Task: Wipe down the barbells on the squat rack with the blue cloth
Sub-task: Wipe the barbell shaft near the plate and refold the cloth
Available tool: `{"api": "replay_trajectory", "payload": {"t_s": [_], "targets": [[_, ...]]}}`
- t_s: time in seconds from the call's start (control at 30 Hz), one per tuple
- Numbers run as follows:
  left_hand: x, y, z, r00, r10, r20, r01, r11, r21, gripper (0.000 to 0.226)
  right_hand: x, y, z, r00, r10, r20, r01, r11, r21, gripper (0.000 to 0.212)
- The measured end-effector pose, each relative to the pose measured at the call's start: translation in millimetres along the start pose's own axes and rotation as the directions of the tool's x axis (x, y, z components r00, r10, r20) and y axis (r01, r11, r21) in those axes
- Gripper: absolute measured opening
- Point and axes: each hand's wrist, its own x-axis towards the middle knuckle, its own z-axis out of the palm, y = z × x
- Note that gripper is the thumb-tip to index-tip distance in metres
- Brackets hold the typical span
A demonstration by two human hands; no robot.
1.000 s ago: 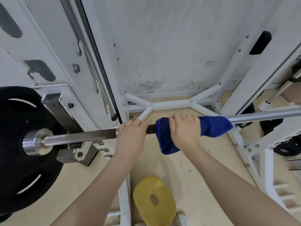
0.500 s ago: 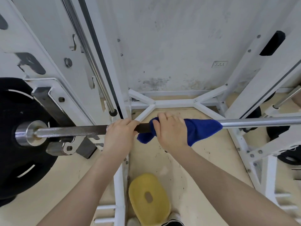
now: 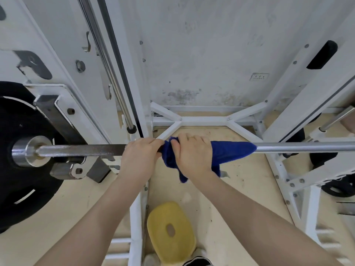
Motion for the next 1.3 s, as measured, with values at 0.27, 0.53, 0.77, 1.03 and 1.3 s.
{"api": "replay_trajectory", "payload": {"t_s": [0.27, 0.53, 0.77, 1.03, 1.3], "targets": [[-4.8, -3.0, -7.9, 1.000, 0.003, 0.008, -0.003, 1.000, 0.007, 0.024, -4.1, 58.8, -9.2, 0.988, 0.151, 0.026, -0.142, 0.967, -0.213, 0.040], [-28.9, -59.2, -34.5, 0.988, -0.141, 0.060, 0.118, 0.949, 0.291, 0.044, 7.7, -58.9, -4.1, 0.997, -0.005, -0.078, 0.005, 1.000, 0.005, 0.045], [-29.2, -91.3, -42.1, 0.996, -0.087, 0.036, 0.073, 0.956, 0.282, 0.031, 7.3, -17.5, 2.9, 0.972, 0.071, -0.223, -0.106, 0.983, -0.148, 0.034], [-38.0, -109.3, -47.7, 0.981, -0.191, -0.010, 0.192, 0.980, 0.046, 0.031, 30.3, -166.5, 14.2, 0.991, 0.018, -0.131, -0.008, 0.997, 0.074, 0.044], [-39.3, -121.0, -44.5, 0.981, -0.193, -0.006, 0.193, 0.981, -0.032, 0.038, 21.8, -86.3, 9.0, 0.989, -0.018, -0.146, -0.005, 0.988, -0.157, 0.058]]}}
